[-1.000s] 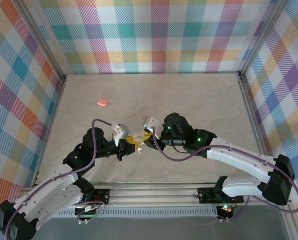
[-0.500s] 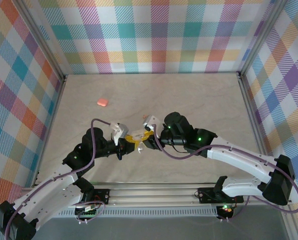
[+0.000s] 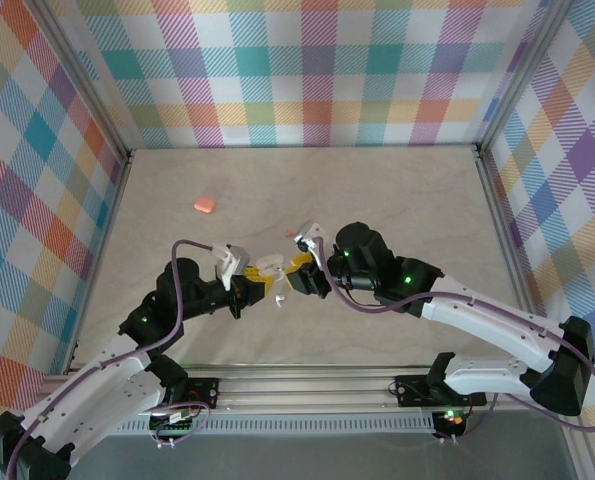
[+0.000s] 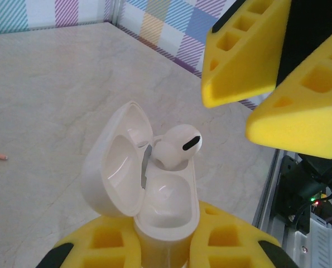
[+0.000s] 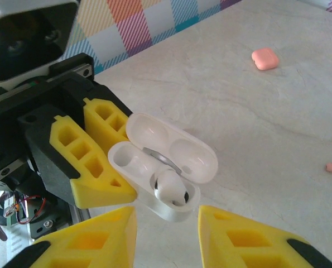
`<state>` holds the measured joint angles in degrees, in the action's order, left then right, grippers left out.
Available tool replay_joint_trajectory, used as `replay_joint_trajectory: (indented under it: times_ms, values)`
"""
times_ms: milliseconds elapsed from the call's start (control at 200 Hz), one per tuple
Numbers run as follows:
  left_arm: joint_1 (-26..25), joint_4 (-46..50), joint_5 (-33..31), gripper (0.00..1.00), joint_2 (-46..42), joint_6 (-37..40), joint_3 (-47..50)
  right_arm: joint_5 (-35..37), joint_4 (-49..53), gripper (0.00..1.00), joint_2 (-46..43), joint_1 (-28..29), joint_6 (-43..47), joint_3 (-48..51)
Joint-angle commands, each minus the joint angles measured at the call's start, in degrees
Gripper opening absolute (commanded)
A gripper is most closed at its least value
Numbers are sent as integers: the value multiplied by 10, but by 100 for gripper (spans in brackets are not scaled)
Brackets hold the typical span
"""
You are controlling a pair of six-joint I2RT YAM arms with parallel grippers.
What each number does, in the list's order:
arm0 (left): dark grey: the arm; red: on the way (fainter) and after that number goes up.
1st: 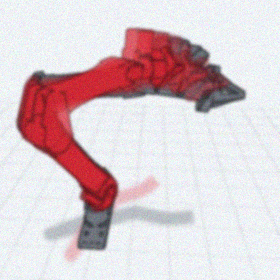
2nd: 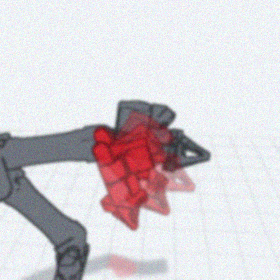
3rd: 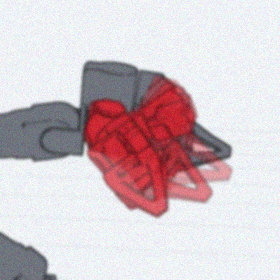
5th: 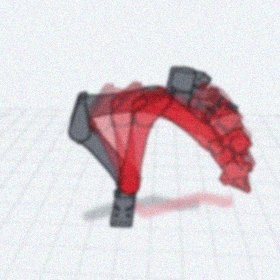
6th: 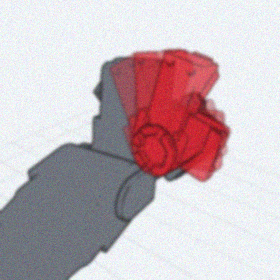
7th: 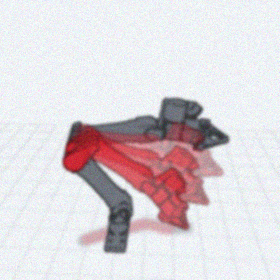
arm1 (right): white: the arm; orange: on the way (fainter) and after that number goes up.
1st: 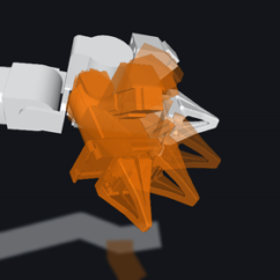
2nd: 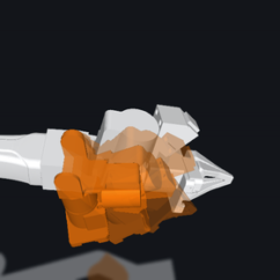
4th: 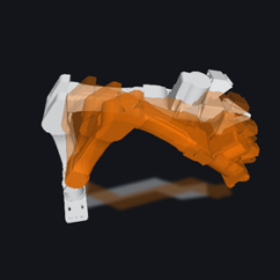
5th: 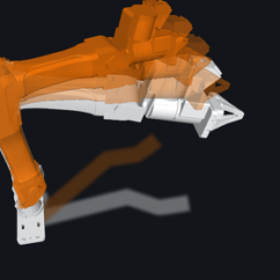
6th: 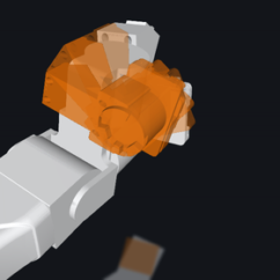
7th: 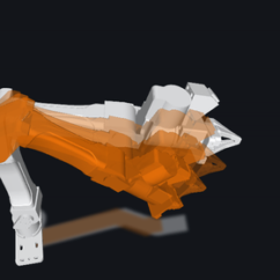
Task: Insert the wireless bluetooth earbuds into the charging case
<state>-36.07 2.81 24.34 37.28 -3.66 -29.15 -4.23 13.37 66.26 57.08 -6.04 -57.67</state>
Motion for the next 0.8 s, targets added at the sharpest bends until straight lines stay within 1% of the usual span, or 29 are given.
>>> replay_joint_trajectory:
  times_ms: [0, 110, 435, 520, 660, 795]
  values:
    - [2, 3, -12, 0, -21, -10, 6, 13, 2, 35, -3, 1, -47, -19]
    - [3, 9, -22, 0, -34, -17, 16, 8, 15, 35, 5, 1, -66, -24]
    - [2, 24, -52, 0, -54, -31, 40, 21, 31, 35, 12, -4, -124, -16]
    - [3, 28, -69, 0, -57, -39, 45, 28, 29, 35, 15, -6, -149, -5]
    - [2, 58, -89, 0, -74, -41, 45, 21, 15, 36, 31, -20, -198, 22]
    - [2, 102, -114, 0, -108, -41, 40, 17, 9, 36, 72, -33, -238, 33]
